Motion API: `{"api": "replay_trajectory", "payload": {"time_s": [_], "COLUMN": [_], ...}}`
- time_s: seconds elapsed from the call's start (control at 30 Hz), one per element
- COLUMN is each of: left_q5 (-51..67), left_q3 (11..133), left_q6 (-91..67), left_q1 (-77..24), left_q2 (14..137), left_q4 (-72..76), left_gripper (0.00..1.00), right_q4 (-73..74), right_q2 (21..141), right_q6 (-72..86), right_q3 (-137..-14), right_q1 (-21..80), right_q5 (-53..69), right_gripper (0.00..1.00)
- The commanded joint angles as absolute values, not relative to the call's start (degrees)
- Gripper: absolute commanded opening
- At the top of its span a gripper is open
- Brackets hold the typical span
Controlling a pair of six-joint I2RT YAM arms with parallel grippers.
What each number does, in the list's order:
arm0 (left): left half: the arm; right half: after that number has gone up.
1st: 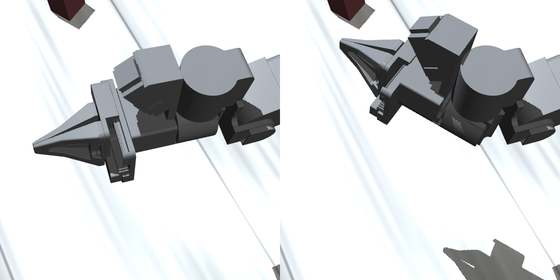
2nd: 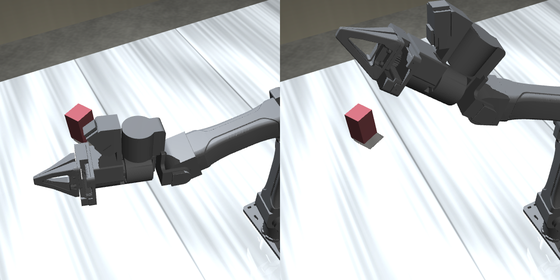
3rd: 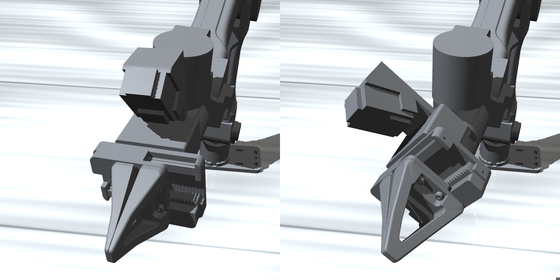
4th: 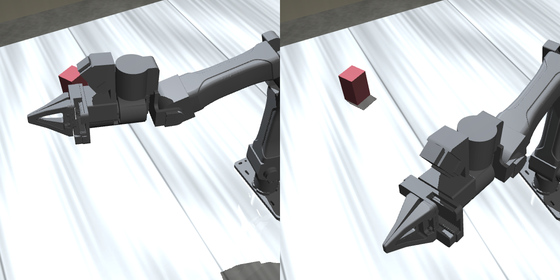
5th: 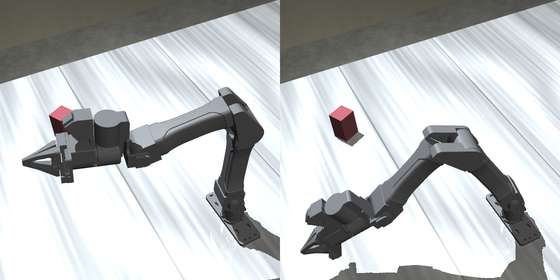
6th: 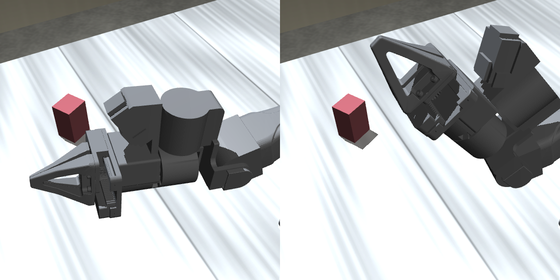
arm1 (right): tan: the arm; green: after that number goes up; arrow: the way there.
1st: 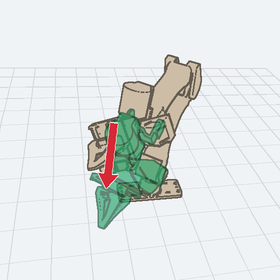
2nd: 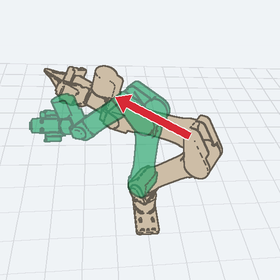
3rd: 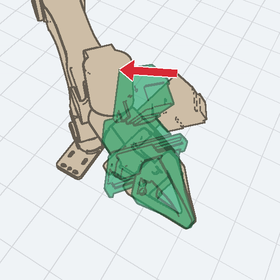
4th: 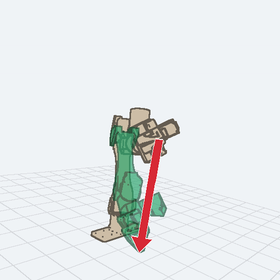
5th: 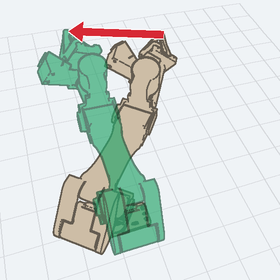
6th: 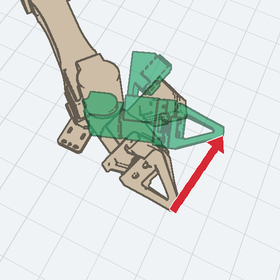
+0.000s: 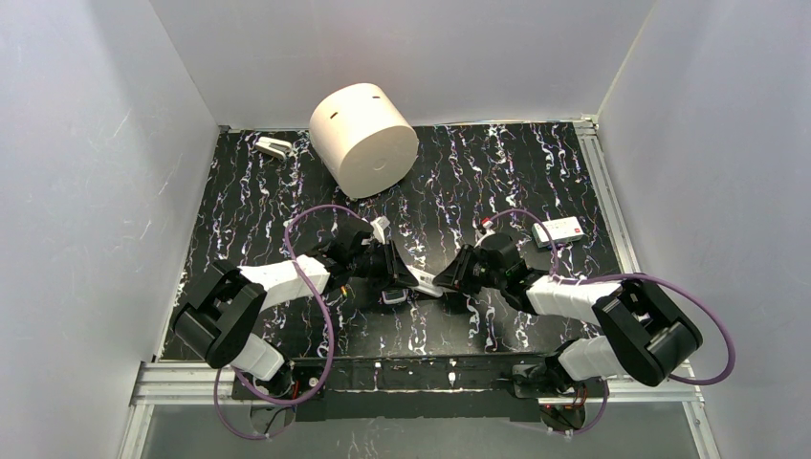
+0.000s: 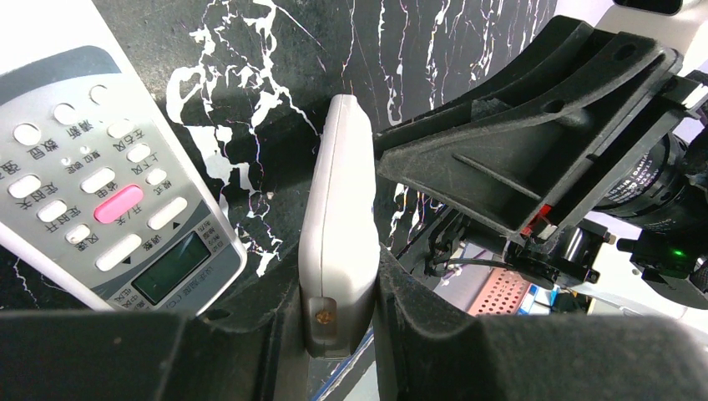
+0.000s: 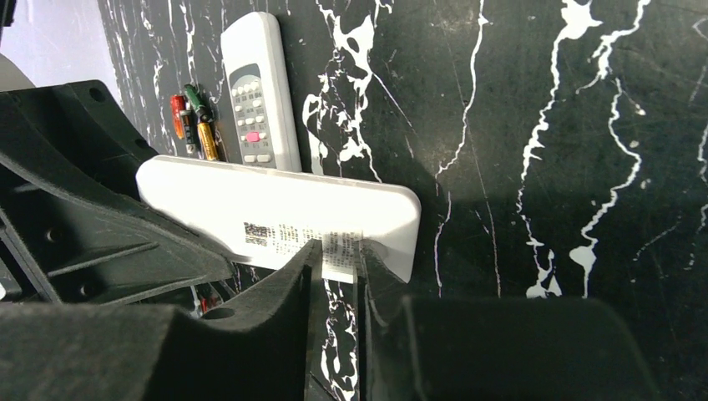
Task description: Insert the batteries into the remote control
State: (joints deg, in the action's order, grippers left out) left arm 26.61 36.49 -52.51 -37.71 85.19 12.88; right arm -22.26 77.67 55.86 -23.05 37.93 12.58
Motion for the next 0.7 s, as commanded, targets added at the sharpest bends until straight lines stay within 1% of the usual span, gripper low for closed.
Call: {"api": "replay_trajectory", "payload": {"time_s": [0.0,0.17,0.43,0.67], "left_q5": [22.79,22.11,21.23,22.47], "left_q3": [35.99,36.34,36.74,37.08], "left_q6": [-50.18,-49.90,-49.66,-49.35], "left_q1": [-38.01,-38.06,-38.06,-38.06], "left_q2": [86.17,86.32,86.36,87.24], "left_q4": [6.00,5.02,3.98,4.02], "left_gripper": [0.00,0.00,0.00,0.00], "right_q4": [-20.91,-18.34,-18.04,-23.71], "right_q2": [78.63,77.21,77.43,80.53], "right_q6": [55.59,54.70,54.71,57.42], "right_q3": [-24.62,-25.03,-25.36,-23.81], "right_q1": [38.14,38.14,38.15,38.15], "right_q5": [11.38,9.78,10.21,14.02], "right_gripper": [0.33,0.39,0.40,0.41]}}
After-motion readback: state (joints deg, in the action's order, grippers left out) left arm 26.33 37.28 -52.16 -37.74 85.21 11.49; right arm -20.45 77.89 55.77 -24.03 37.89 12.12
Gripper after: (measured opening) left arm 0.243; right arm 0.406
